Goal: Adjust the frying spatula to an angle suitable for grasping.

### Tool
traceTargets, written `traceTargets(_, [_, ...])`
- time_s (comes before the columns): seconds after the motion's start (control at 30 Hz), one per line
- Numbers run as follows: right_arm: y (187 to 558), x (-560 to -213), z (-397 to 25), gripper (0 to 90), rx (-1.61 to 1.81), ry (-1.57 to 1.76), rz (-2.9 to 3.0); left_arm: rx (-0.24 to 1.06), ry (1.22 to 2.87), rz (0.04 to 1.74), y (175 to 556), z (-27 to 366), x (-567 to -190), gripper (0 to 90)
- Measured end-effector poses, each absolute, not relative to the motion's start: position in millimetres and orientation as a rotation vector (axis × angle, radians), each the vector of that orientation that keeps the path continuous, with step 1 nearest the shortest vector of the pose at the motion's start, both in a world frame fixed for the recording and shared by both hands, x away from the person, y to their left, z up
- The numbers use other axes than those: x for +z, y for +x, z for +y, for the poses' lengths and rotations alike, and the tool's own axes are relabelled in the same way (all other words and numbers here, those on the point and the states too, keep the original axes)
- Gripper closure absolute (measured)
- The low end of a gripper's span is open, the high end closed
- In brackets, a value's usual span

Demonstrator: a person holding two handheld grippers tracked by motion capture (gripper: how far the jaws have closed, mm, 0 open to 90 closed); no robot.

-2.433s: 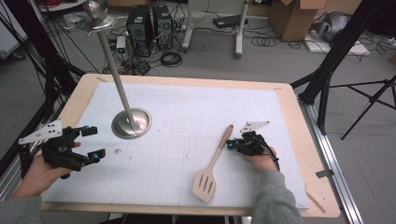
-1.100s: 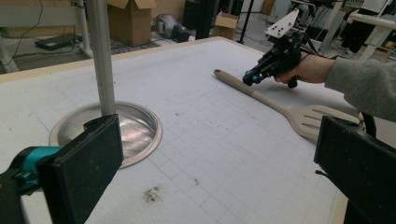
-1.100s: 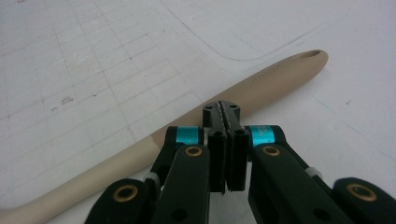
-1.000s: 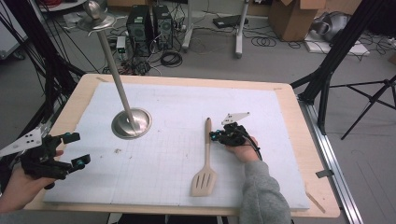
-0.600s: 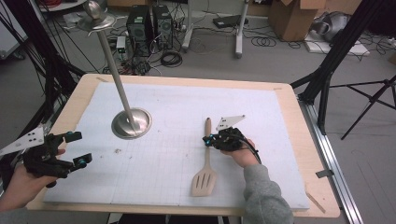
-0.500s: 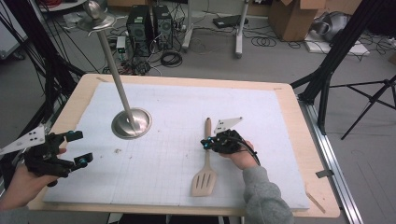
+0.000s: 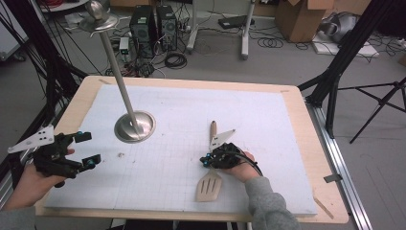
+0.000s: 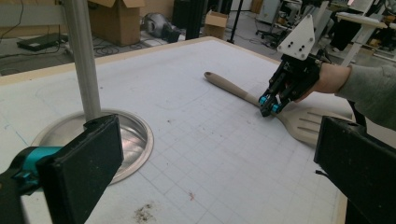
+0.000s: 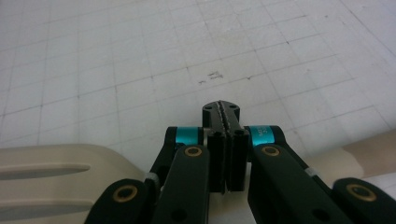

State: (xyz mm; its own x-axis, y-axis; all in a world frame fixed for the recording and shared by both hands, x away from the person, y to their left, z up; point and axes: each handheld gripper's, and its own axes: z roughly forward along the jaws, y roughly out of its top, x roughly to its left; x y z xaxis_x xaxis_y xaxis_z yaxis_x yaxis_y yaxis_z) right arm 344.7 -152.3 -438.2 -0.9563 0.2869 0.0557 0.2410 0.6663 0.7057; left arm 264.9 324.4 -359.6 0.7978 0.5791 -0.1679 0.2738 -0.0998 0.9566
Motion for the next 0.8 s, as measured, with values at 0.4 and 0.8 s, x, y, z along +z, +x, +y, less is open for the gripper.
traceTargets(0.4, [339,-438,-155,90.0,1.155,0.444,2.812,0.273,1.701,0.668,271,320,-361,1.8])
traceTargets(0.8, [336,-438,-165,90.0,1.156,0.443,2.811,0.255,1.700,0.672,276,319,-364,1.8])
